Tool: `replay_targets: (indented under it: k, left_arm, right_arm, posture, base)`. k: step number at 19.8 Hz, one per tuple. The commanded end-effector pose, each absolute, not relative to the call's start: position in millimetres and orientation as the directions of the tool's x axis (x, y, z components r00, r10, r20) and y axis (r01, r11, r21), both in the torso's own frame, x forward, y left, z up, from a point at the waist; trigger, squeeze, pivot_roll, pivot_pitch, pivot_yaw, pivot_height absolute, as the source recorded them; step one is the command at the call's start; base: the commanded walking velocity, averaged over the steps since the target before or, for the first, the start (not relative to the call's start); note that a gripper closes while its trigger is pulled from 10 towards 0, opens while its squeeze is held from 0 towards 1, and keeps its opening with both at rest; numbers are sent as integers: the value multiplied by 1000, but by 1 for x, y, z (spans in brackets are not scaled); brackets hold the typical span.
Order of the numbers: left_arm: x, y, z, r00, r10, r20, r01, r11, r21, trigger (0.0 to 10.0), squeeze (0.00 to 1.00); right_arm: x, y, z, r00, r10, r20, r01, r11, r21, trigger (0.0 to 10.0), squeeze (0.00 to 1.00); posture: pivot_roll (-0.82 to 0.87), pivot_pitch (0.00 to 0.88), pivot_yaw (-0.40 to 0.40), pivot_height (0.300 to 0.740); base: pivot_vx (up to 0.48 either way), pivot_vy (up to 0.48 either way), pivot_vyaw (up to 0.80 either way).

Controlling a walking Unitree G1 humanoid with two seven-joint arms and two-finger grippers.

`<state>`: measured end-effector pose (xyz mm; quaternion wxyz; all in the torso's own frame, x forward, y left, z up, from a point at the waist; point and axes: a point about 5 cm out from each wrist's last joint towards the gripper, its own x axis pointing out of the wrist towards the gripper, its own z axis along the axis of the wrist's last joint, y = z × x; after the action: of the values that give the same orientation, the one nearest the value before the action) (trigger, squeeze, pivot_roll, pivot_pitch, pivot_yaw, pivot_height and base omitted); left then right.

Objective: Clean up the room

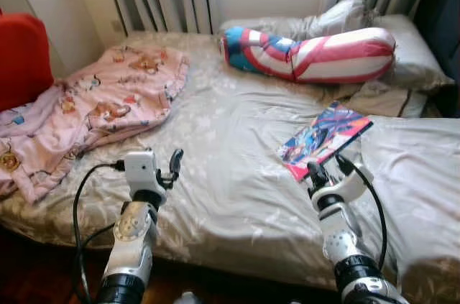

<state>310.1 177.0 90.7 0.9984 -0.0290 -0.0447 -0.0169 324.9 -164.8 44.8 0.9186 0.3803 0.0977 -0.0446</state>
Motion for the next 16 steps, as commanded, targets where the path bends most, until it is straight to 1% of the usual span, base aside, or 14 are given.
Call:
replay_targets:
  k: [1, 15, 16]
  left_arm:
    - [311, 176, 92, 995, -44, 89, 47, 998, -37, 10000, 0]
    - [312, 177, 93, 996, -48, 81, 52, 997, -51, 10000, 0]
    - [312, 176, 93, 996, -48, 82, 52, 997, -51, 10000, 0]
  right_arm:
    - [331, -165, 55, 986, -17, -165, 127, 715, 687, 10000, 0]
    - [331, -163, 55, 986, -12, -167, 125, 716, 687, 10000, 0]
    - [331, -163, 55, 986, -10, -166, 123, 716, 687, 10000, 0]
  posture:
    - [-14, 26, 31, 642]
    - [-12, 47, 33, 642]
    - [-12, 47, 33, 642]
  base:
    - [0, 0, 0]
    - [0, 0, 0]
    - [255, 0, 0]
